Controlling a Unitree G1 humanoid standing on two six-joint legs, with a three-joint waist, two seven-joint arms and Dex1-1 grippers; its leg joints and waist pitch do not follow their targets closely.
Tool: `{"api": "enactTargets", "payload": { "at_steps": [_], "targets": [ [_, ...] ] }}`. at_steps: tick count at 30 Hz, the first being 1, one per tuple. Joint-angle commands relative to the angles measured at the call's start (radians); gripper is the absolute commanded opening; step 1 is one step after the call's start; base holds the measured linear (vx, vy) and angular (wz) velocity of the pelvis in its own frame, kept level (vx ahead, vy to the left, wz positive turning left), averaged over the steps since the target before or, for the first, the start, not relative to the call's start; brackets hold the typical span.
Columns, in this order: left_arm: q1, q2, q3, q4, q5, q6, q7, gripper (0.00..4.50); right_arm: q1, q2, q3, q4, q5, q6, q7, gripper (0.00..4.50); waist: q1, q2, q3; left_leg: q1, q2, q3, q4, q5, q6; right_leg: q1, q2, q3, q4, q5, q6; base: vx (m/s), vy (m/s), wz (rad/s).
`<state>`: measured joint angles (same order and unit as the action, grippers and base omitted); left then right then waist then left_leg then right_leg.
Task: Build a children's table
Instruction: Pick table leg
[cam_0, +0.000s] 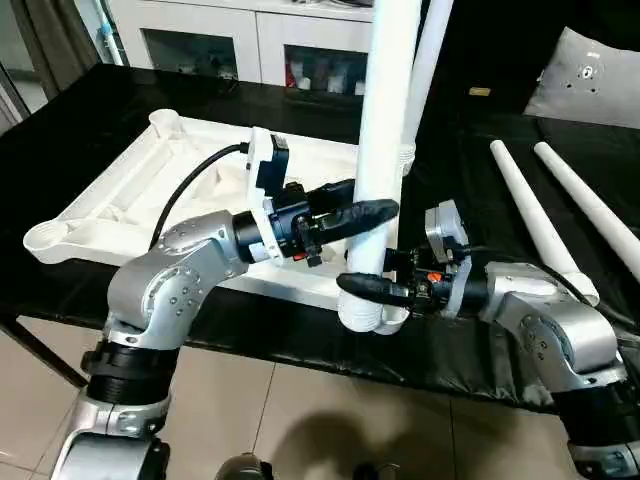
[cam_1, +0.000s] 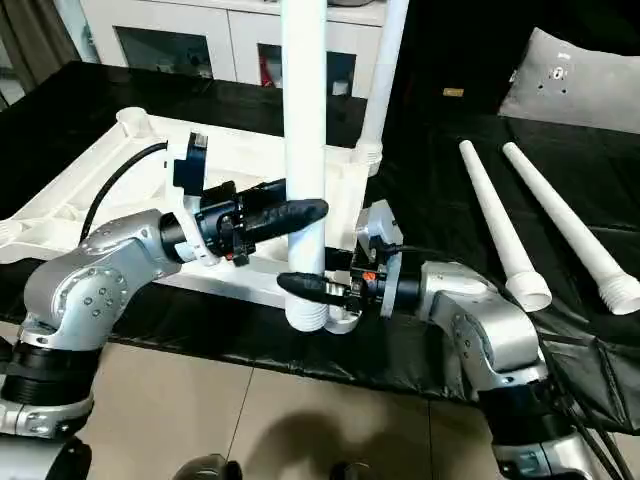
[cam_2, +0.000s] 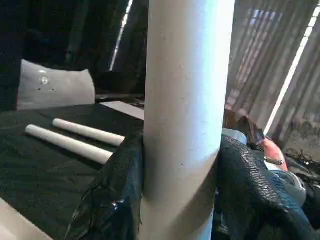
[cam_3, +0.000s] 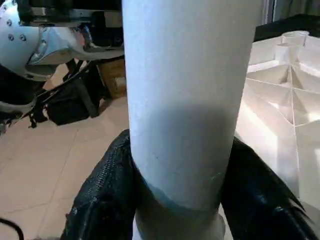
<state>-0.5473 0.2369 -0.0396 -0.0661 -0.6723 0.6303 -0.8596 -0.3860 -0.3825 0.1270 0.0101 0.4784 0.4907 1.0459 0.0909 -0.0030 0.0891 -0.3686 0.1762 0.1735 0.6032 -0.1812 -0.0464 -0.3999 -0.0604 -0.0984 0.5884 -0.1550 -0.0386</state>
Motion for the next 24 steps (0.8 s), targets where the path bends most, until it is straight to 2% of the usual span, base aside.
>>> {"api": "enactTargets", "payload": {
  "at_steps": [1, 5, 7, 8, 9, 10, 11, 13, 16, 19, 20, 21, 24],
  "targets": [
    [-0.025, -0.013, 0.032, 0.022, 0.006, -0.001, 0.053, 1.82, -0.034, 0.005, -0.044, 0.035, -0.022, -0.004, -0.076, 2.58, 0.0, -0.007, -0.088, 0.008, 0.048, -0.017, -0.061, -0.128, 0.045, 0.057, -0.084, 0.055, -0.072, -0.348, -0.121, 0.0, 0.0, 0.0],
    [-0.06, -0.034, 0.067, 0.065, 0.026, 0.013, 0.149, 1.82, -0.049, 0.02, -0.079, 0.065, -0.019, -0.021, -0.116, 2.99, 0.002, -0.008, -0.086, 0.008, 0.046, -0.016, -0.06, -0.144, 0.035, 0.058, -0.087, 0.055, -0.079, -0.4, -0.096, 0.0, 0.0, 0.0],
    [-0.084, -0.051, 0.095, 0.095, 0.028, 0.029, 0.216, 1.82, -0.051, 0.03, -0.099, 0.072, -0.017, -0.033, -0.137, 3.03, 0.004, -0.007, -0.088, 0.01, 0.046, -0.016, -0.058, -0.139, 0.036, 0.055, -0.086, 0.054, -0.078, -0.386, -0.097, 0.0, 0.0, 0.0],
    [-0.106, -0.062, 0.12, 0.124, 0.027, 0.042, 0.271, 1.82, -0.063, 0.055, -0.145, 0.09, 0.005, -0.038, -0.188, 3.27, 0.003, -0.008, -0.087, 0.008, 0.046, -0.017, -0.059, -0.138, 0.038, 0.057, -0.085, 0.053, -0.076, -0.382, -0.096, 0.0, 0.0, 0.0],
    [-0.116, -0.065, 0.131, 0.139, 0.029, 0.048, 0.297, 1.82, -0.073, 0.072, -0.176, 0.102, 0.017, -0.045, -0.228, 3.27, 0.002, -0.008, -0.087, 0.007, 0.043, -0.017, -0.058, -0.135, 0.039, 0.056, -0.085, 0.053, -0.077, -0.38, -0.098, 0.0, 0.0, 0.0],
    [-0.125, -0.068, 0.14, 0.151, 0.029, 0.052, 0.315, 1.82, -0.086, 0.08, -0.205, 0.116, 0.034, -0.032, -0.26, 3.36, 0.003, -0.009, -0.089, 0.008, 0.042, -0.017, -0.057, -0.133, 0.041, 0.056, -0.085, 0.052, -0.076, -0.378, -0.097, 0.0, 0.0, 0.0],
    [-0.132, -0.071, 0.149, 0.161, 0.03, 0.057, 0.335, 1.82, -0.1, 0.085, -0.24, 0.124, 0.072, 0.014, -0.288, 3.41, 0.003, -0.006, -0.088, 0.008, 0.044, -0.018, -0.058, -0.125, 0.042, 0.056, -0.086, 0.052, -0.075, -0.368, -0.101, 0.0, 0.0, 0.0],
    [-0.139, -0.074, 0.16, 0.17, 0.028, 0.066, 0.355, 1.82, -0.115, 0.086, -0.283, 0.13, 0.121, 0.074, -0.315, 3.63, 0.004, -0.006, -0.09, 0.009, 0.044, -0.018, -0.058, -0.112, 0.047, 0.058, -0.083, 0.053, -0.072, -0.34, -0.111, 0.0, 0.0, 0.0],
    [-0.143, -0.075, 0.164, 0.172, 0.028, 0.072, 0.371, 1.82, -0.118, 0.086, -0.307, 0.128, 0.148, 0.095, -0.32, 3.87, 0.006, -0.005, -0.092, 0.005, 0.044, -0.017, -0.057, -0.088, 0.056, 0.06, -0.085, 0.054, -0.066, -0.286, -0.125, 0.0, 0.0, 0.0],
    [-0.15, -0.076, 0.167, 0.167, 0.028, 0.077, 0.38, 1.82, -0.1, 0.065, -0.297, 0.115, 0.127, 0.074, -0.286, 4.02, 0.006, -0.006, -0.093, 0.003, 0.046, -0.016, -0.056, -0.081, 0.064, 0.062, -0.085, 0.054, -0.062, -0.253, -0.141, 0.0, 0.0, 0.0],
    [-0.153, -0.073, 0.16, 0.163, 0.029, 0.077, 0.377, 1.82, -0.09, 0.05, -0.269, 0.106, 0.091, 0.068, -0.272, 4.28, 0.008, -0.006, -0.091, 0.003, 0.044, -0.015, -0.056, -0.086, 0.061, 0.061, -0.084, 0.053, -0.065, -0.27, -0.138, 0.0, 0.0, 0.0],
    [-0.154, -0.073, 0.158, 0.161, 0.03, 0.076, 0.377, 1.82, -0.087, 0.047, -0.261, 0.102, 0.083, 0.065, -0.267, 4.35, 0.007, -0.007, -0.09, 0.003, 0.044, -0.015, -0.056, -0.09, 0.059, 0.061, -0.085, 0.053, -0.066, -0.278, -0.135, 0.0, 0.0, 0.0],
    [-0.158, -0.061, 0.128, 0.139, 0.061, 0.053, 0.367, 1.82, -0.072, 0.013, -0.181, 0.065, 0.031, 0.068, -0.248, 4.37, 0.005, -0.008, -0.087, 0.005, 0.045, -0.017, -0.059, -0.112, 0.052, 0.06, -0.084, 0.052, -0.072, -0.328, -0.111, 0.0, 0.0, 0.0]
  ]
}}
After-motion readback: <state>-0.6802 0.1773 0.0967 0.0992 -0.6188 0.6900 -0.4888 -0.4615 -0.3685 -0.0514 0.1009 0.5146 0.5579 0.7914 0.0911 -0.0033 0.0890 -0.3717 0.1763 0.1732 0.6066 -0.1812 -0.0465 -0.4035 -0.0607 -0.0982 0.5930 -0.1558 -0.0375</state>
